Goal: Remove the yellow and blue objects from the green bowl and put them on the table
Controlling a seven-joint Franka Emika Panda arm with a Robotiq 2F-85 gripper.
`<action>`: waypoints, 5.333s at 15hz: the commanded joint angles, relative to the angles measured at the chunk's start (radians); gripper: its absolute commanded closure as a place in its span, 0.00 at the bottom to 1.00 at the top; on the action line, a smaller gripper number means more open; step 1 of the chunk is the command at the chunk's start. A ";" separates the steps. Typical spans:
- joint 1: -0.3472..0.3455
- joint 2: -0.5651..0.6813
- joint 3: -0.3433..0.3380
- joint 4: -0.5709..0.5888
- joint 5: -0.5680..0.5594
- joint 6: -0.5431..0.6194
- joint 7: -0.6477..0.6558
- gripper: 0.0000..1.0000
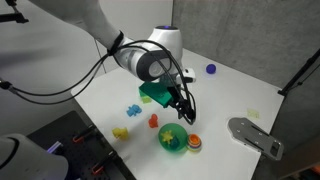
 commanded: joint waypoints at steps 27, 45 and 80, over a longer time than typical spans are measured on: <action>-0.167 0.406 0.101 0.130 0.325 0.221 -0.132 0.00; -0.294 0.522 0.204 0.174 0.435 0.255 -0.200 0.25; -0.117 0.181 0.267 0.072 0.543 0.124 -0.247 0.16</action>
